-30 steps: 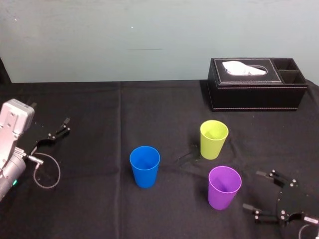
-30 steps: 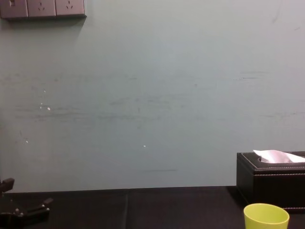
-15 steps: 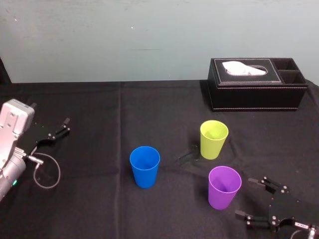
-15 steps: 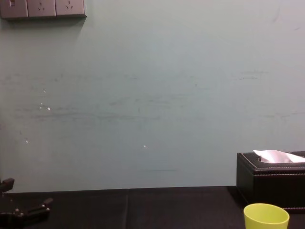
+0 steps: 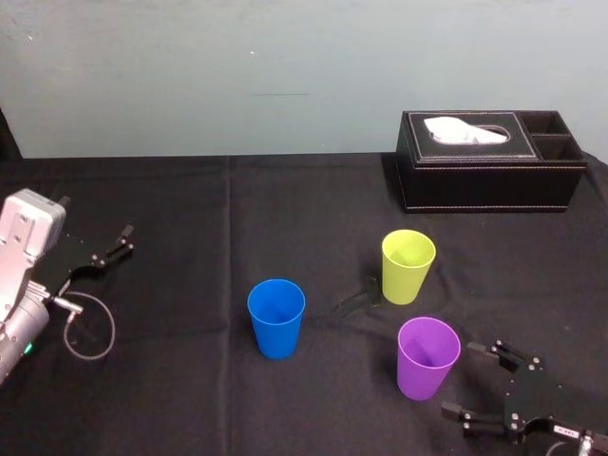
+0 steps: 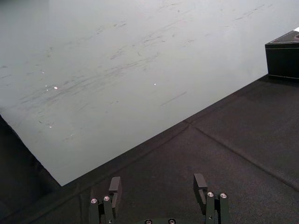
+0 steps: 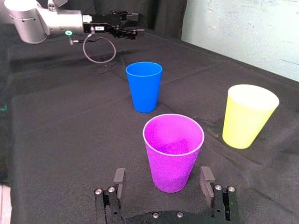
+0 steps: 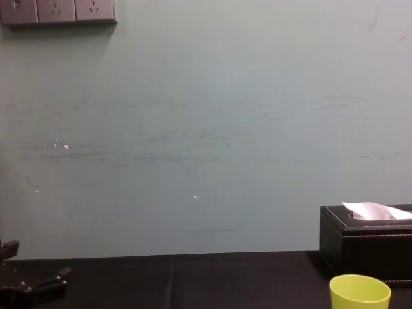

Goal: Stack the three plastic cups sequentially using one hand.

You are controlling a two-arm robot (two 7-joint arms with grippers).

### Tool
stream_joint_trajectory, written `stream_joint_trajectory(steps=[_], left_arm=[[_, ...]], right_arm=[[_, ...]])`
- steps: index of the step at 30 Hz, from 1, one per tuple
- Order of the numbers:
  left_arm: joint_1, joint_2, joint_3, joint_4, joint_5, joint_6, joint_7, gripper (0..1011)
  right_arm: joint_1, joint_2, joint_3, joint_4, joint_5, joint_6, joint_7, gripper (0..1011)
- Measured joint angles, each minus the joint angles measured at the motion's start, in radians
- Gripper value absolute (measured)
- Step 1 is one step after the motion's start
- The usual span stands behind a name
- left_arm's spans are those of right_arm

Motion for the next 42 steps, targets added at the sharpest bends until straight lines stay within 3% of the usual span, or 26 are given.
stream_joint_trajectory(steps=[15,42], left_arm=[[0.000,0.000,0.000,0.000,0.000,0.000,0.000,1010],[0.000,0.000,0.000,0.000,0.000,0.000,0.000,1010]], right_arm=[[0.029,-0.014,-0.022,0.012,0.014,0.016,0.000,1000],[0.110,-0.051,-0.077,0.050,-0.018,0.032,-0.016,1000]])
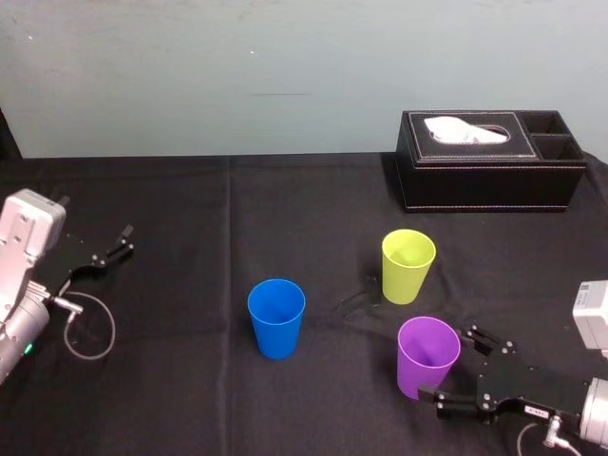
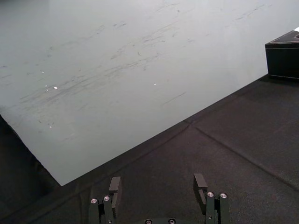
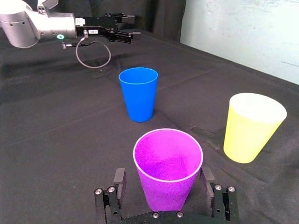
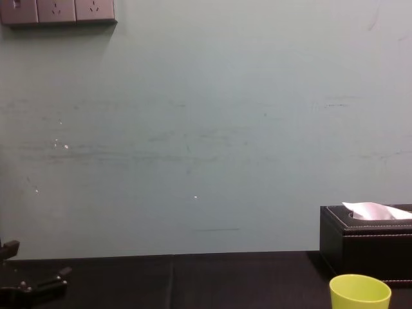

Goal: Stack the three plastic cups sequentially using one hand.

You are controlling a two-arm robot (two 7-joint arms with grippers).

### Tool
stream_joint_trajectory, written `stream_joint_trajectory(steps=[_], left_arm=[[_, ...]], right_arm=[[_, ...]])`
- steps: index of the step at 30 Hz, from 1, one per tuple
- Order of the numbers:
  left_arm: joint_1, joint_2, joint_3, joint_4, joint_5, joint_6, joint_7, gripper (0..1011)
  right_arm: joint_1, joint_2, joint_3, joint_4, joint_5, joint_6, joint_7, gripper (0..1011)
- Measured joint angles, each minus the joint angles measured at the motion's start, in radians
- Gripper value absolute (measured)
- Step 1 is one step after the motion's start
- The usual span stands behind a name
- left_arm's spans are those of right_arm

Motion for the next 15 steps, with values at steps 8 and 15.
stream_joint_trajectory(steps=[8,15], left_arm=[[0.000,0.000,0.000,0.000,0.000,0.000,0.000,1010],[0.000,0.000,0.000,0.000,0.000,0.000,0.000,1010]], right_arm=[[0.024,-0.019,-0.013,0.012,-0.002,0.009,-0.005,1000],[0.036,-0.030,-0.024,0.018,-0.001,0.016,-0.005,1000]])
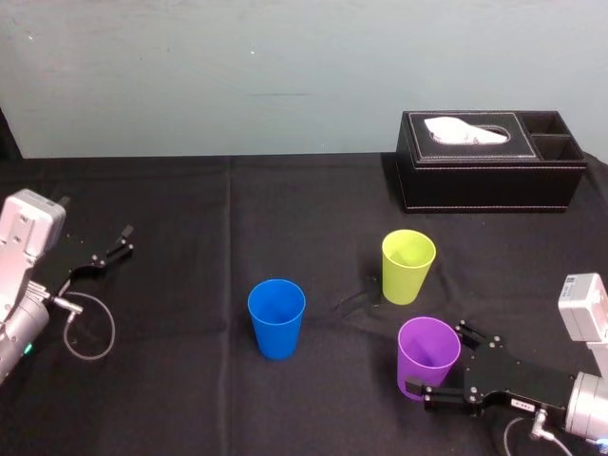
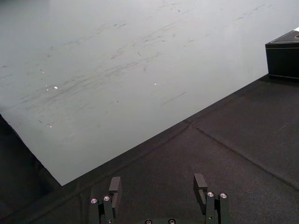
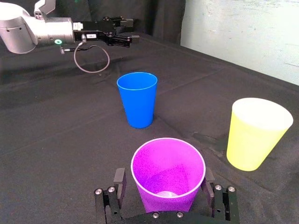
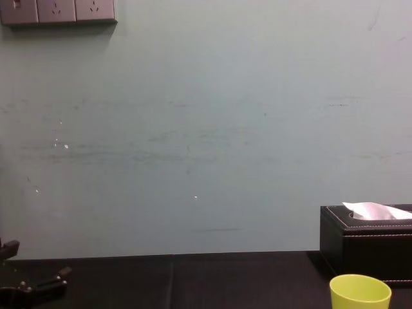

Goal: Stack the three plastic cups sequentially using one hand.

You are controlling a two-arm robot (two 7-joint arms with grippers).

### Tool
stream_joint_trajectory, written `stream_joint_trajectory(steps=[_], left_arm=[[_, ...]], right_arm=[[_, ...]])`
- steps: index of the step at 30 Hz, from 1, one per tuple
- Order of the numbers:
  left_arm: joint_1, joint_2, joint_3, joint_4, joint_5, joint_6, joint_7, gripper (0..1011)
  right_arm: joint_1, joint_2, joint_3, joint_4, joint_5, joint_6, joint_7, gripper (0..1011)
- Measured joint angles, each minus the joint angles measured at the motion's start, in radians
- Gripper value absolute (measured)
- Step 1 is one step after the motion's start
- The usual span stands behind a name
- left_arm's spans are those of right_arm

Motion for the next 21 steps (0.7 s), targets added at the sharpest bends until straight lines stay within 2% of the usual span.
stream_joint_trajectory(steps=[9,13,14,17,21], left_arm=[[0.000,0.000,0.000,0.000,0.000,0.000,0.000,1010],[0.000,0.000,0.000,0.000,0.000,0.000,0.000,1010],[0.000,0.000,0.000,0.000,0.000,0.000,0.000,1010],[0.000,0.000,0.000,0.000,0.000,0.000,0.000,1010],[0.000,0.000,0.000,0.000,0.000,0.000,0.000,1010]], right_arm=[[-0.002,0.002,0.002,-0.001,0.001,-0.001,0.000,978],[-0.003,0.002,0.003,-0.002,0.001,-0.001,0.000,907],[-0.003,0.003,0.003,-0.002,0.001,-0.001,0.000,853],[-0.003,0.003,0.004,-0.002,0.001,-0.002,0.001,781],[-0.004,0.003,0.004,-0.002,0.002,-0.002,0.001,754]])
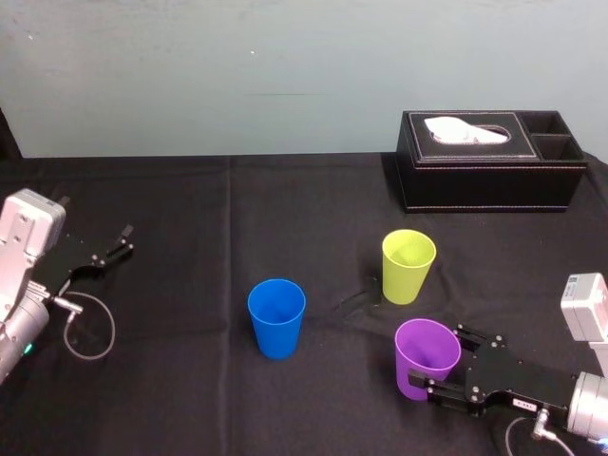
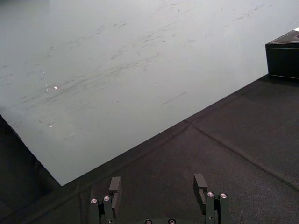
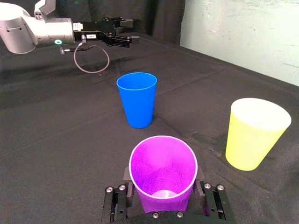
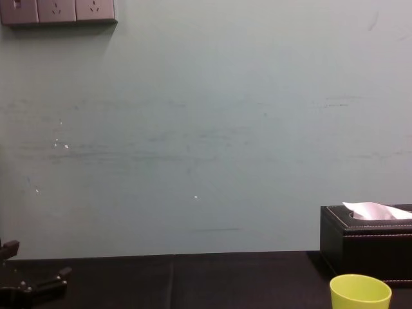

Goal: Stack the three plastic cups sequentially using one hand.

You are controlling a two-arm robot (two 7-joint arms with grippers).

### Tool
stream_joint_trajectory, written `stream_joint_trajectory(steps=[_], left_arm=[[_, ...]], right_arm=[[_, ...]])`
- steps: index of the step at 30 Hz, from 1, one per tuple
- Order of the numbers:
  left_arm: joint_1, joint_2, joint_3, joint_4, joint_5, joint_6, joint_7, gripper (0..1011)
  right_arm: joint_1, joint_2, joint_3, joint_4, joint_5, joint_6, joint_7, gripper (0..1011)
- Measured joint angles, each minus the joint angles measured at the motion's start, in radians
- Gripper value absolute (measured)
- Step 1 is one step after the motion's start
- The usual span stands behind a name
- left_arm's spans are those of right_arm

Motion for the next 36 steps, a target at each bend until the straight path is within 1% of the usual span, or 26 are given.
stream_joint_trajectory(steps=[9,36], left_arm=[[0.000,0.000,0.000,0.000,0.000,0.000,0.000,1010],[0.000,0.000,0.000,0.000,0.000,0.000,0.000,1010]], right_arm=[[-0.001,0.001,0.001,-0.001,0.000,-0.001,0.001,724],[-0.001,0.001,0.001,-0.001,0.000,-0.001,0.001,726]])
